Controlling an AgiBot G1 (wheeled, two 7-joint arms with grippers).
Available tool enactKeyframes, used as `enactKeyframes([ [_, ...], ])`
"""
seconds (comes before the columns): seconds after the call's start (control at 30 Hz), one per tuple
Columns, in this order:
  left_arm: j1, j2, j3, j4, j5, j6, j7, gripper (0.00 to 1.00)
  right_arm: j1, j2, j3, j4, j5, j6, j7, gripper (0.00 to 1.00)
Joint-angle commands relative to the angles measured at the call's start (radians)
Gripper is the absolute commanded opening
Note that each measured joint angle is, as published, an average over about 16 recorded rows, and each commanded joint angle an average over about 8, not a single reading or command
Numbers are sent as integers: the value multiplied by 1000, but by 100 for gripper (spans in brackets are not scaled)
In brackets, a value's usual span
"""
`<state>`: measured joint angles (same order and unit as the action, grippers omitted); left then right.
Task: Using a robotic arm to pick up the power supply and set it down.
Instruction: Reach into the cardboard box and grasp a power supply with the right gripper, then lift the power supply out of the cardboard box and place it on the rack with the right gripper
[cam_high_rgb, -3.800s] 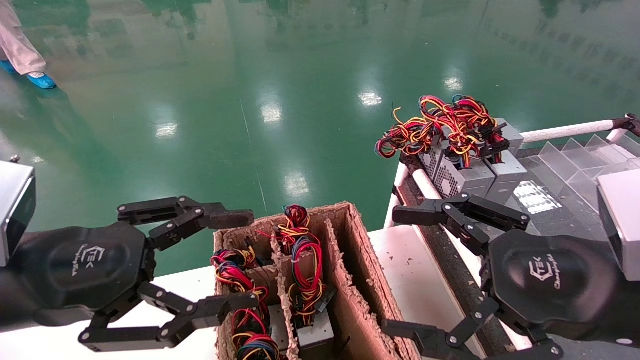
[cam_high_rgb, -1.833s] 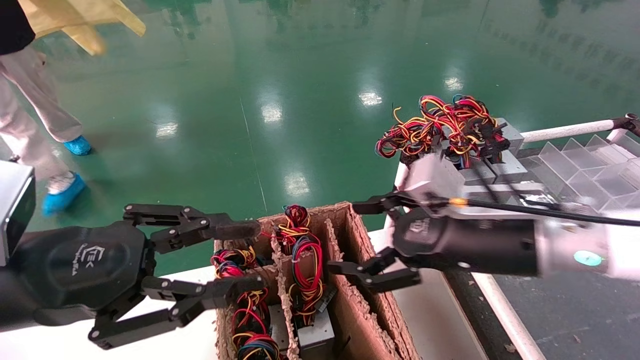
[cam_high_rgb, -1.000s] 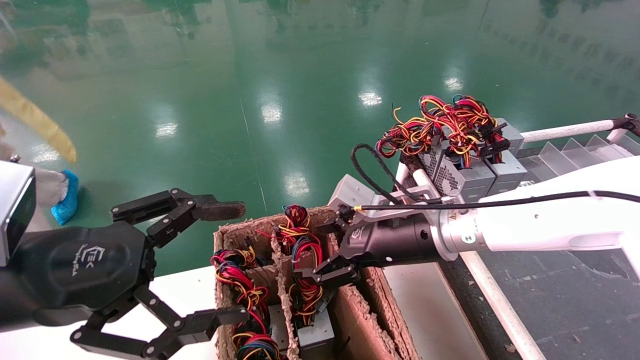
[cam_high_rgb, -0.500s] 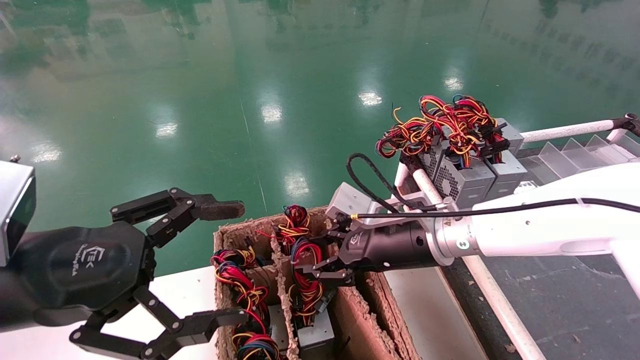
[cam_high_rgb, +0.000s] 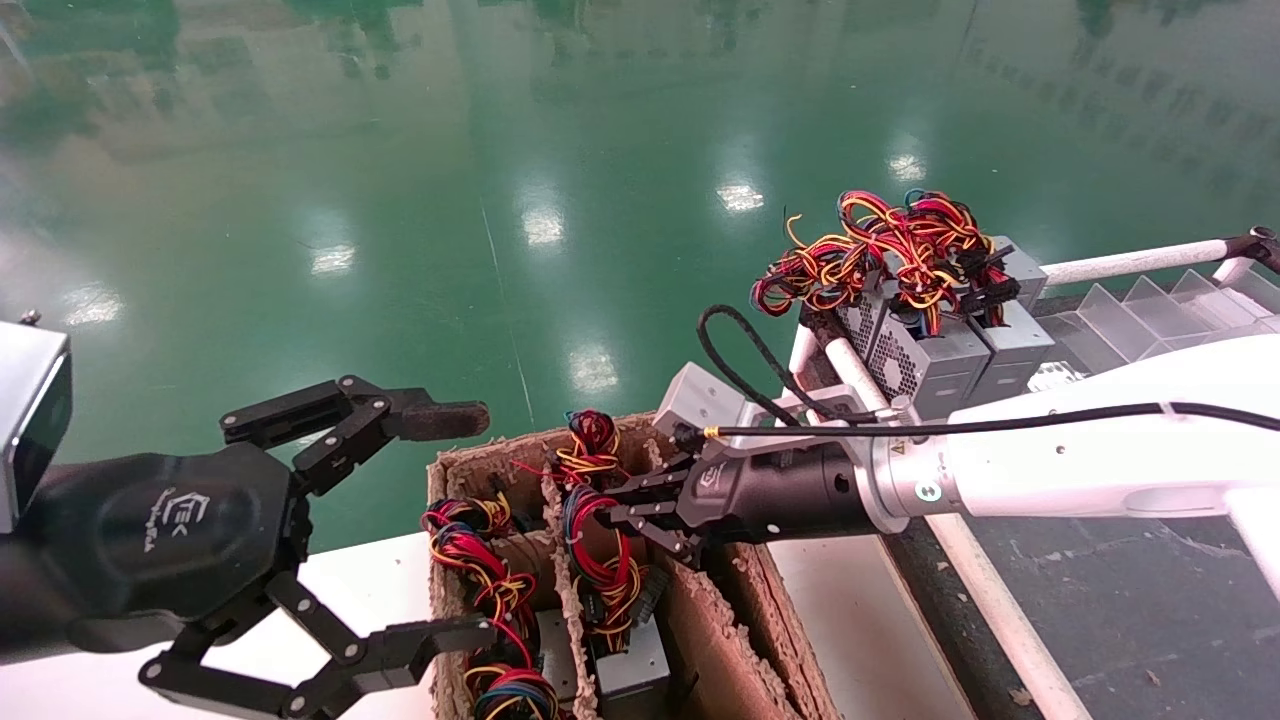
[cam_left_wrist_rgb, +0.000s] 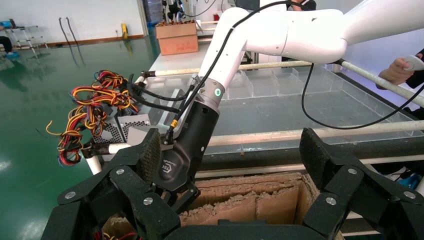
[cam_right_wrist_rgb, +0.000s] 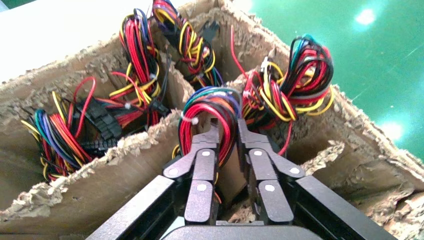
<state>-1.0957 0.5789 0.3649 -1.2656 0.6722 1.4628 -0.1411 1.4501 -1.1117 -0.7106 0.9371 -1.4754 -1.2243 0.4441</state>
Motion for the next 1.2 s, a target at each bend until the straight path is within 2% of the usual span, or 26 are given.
enactKeyframes([
  [0.03, 0, 0, 0, 0, 0, 0, 0, 100, -1, 0, 3, 0, 5, 1, -4, 0],
  [0.57, 0, 0, 0, 0, 0, 0, 0, 100, -9, -2, 17, -33, 38, -8, -35, 0],
  [0.9, 0, 0, 0, 0, 0, 0, 0, 100, -23, 39, 77, -3, 132, -23, -68, 0],
  [1.2, 0, 0, 0, 0, 0, 0, 0, 100, -32, 113, 156, 65, 241, -30, -64, 0],
])
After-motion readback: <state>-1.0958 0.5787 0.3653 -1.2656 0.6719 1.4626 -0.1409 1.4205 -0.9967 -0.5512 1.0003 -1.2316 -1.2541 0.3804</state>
